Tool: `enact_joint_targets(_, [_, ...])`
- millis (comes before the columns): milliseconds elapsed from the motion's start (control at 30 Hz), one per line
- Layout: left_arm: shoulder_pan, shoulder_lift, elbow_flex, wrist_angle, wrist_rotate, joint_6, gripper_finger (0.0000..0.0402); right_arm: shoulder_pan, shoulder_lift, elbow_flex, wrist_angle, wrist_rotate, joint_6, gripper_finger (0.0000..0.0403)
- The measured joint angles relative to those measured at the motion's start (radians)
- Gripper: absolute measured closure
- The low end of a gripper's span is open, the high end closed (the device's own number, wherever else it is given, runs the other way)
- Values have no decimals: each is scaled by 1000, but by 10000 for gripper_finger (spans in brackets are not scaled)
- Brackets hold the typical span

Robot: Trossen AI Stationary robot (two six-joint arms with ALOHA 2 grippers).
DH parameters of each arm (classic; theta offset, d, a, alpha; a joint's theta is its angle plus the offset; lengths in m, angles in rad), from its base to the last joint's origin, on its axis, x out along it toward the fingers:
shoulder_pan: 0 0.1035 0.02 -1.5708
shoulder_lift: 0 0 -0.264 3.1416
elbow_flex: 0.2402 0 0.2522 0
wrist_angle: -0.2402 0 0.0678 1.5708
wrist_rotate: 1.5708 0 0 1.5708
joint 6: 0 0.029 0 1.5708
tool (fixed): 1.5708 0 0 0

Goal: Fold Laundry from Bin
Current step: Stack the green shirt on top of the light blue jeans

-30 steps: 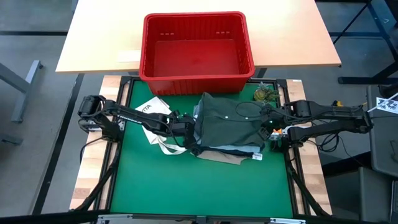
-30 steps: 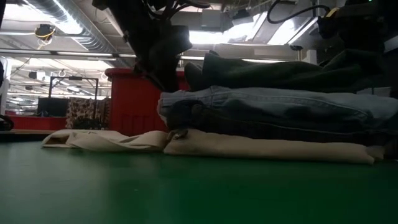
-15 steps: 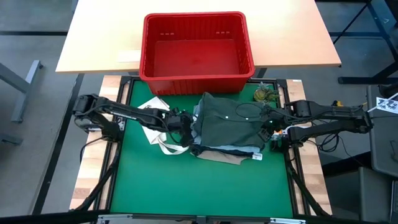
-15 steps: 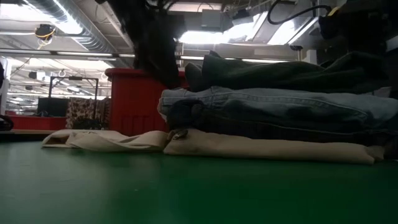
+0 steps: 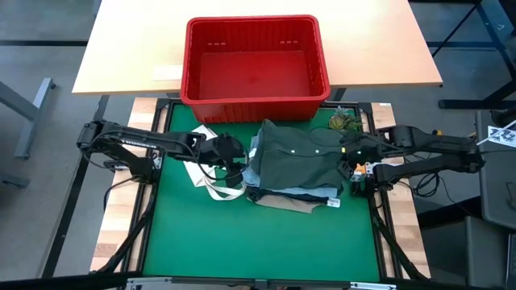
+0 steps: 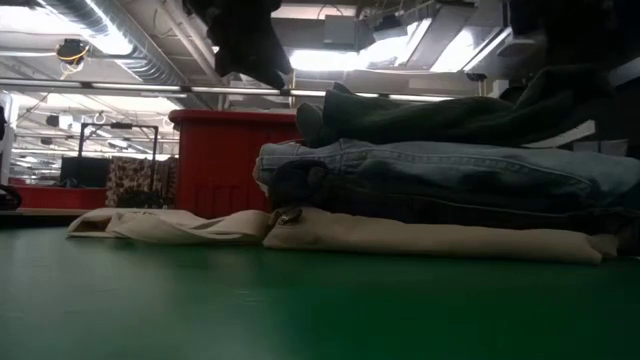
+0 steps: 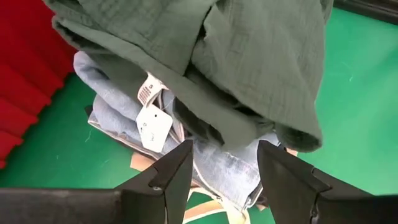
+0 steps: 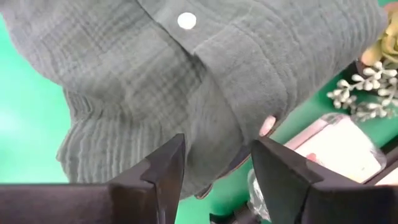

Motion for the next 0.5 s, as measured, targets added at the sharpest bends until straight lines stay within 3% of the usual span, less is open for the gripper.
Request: enact_joint_targets(500, [0,4,0,63,-2,-1,228,0,-3,90,-201,27,-55,219])
